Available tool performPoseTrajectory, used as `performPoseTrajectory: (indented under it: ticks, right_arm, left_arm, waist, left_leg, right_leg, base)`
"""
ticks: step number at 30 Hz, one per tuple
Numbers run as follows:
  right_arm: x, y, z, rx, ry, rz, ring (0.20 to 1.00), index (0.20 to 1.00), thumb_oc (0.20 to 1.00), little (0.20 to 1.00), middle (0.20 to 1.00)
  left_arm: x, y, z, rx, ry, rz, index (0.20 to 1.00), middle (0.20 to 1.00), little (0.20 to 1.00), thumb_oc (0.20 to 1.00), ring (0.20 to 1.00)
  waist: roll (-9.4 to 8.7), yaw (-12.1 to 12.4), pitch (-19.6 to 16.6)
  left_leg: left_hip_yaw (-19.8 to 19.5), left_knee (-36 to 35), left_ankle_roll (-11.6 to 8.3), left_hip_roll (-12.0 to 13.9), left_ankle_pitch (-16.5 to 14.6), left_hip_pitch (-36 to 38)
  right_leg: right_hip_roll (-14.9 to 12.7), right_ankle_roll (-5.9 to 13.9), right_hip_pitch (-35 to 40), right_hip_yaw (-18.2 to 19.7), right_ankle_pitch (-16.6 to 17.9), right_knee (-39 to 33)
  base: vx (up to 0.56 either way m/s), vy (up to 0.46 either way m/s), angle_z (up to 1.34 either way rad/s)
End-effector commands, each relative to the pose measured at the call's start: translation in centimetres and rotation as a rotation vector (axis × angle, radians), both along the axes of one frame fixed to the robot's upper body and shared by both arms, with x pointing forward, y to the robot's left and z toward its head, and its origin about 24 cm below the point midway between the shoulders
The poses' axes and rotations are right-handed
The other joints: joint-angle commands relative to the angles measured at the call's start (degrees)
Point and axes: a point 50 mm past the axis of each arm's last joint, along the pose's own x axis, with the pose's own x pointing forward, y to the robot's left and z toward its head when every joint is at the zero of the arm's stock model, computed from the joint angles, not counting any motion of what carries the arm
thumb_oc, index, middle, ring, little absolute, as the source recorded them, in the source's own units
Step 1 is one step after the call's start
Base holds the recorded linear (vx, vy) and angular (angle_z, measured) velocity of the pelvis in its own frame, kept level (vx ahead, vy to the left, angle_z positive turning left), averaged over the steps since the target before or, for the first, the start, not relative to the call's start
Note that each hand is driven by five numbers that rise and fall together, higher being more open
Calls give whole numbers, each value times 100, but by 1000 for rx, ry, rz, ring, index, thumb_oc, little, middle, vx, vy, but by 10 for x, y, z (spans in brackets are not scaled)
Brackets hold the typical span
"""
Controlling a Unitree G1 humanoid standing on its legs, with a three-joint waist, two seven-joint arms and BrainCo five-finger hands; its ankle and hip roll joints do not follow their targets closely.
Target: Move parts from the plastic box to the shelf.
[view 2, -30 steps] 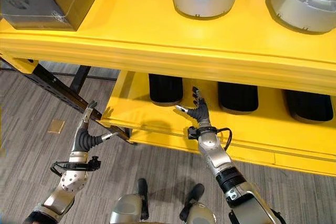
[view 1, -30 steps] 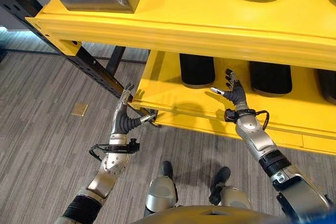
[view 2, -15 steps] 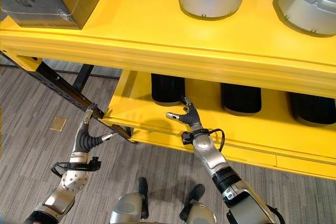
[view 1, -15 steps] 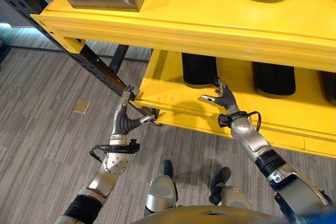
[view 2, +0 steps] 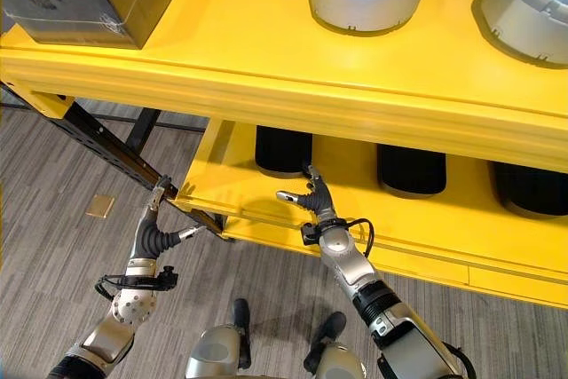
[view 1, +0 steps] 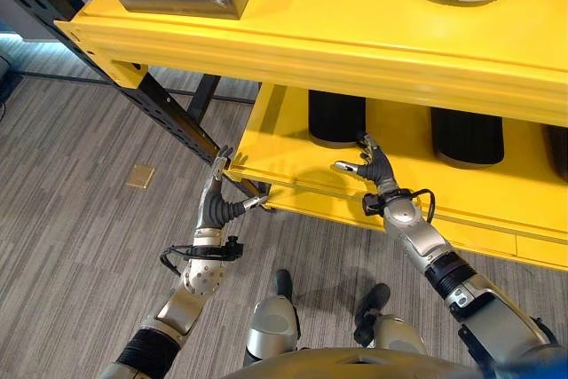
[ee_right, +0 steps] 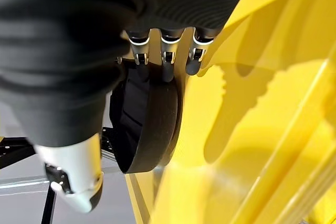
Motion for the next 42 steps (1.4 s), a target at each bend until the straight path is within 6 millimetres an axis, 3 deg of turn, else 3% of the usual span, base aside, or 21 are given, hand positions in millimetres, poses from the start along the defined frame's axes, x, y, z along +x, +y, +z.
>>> performPoseTrajectory:
  ticks: [1, 5, 21, 23, 29, 42]
  right_arm:
    - [15, 16, 29, 68, -106, 21, 1000, 1000, 1000, 1000, 1000]
    - [16, 15, 31, 61, -117, -20, 1000, 1000, 1000, 1000, 1000]
    - [9, 34, 31, 44, -110, 156, 1000, 1000, 1000, 1000, 1000]
    - [6, 41, 30, 43, -107, 196, 1000, 1000, 1000, 1000, 1000]
    - [5, 44, 28, 29, -102, 196, 1000, 1000, 1000, 1000, 1000]
    - [5, 2, 37, -53, -292, -311, 1000, 1000, 1000, 1000, 1000]
  left_arm:
    - [1, -2, 14, 6, -83, -41, 1000, 1000, 1000, 1000, 1000]
    - [1, -3, 13, 2, -82, -45, 1000, 1000, 1000, 1000, 1000]
    - [-1, -6, 10, 5, -79, -61, 1000, 1000, 1000, 1000, 1000]
    - [-1, -7, 10, 7, -82, -66, 1000, 1000, 1000, 1000, 1000]
    - [-1, -7, 11, 9, -81, -67, 1000, 1000, 1000, 1000, 1000]
    - [-2, -11, 7, -26, -90, -9, 1000, 1000, 1000, 1000, 1000]
  waist:
    - [-186, 127, -4]
    - [-179, 125, 2]
    - [-195, 137, 20]
    - [-217, 135, 7]
    - [-227, 153, -10]
    - [-199, -23, 10]
  left_leg:
    - [201, 125, -58, -68, 299, -231]
    - [197, 139, -51, -74, 294, -239]
    - [200, 148, -47, -82, 285, -237]
    - [145, 139, -106, -97, 197, -185]
    - [151, 129, -111, -92, 200, -170]
    - [285, 116, -17, -66, 265, -203]
  right_leg:
    - [-193, 277, 43, 329, -532, 697]
    - [-188, 269, 46, 344, -532, 689]
    - [-199, 280, 46, 329, -549, 713]
    - [-210, 349, 77, 391, -642, 741]
    - [-213, 357, 107, 375, -638, 717]
    - [-194, 323, 30, 398, -499, 660]
  base:
    - [-46, 5, 0]
    - [-12, 1, 0]
    - [8, -1, 0]
    - [27, -5, 0]
    - [0, 0, 0]
    - [-21, 7, -2]
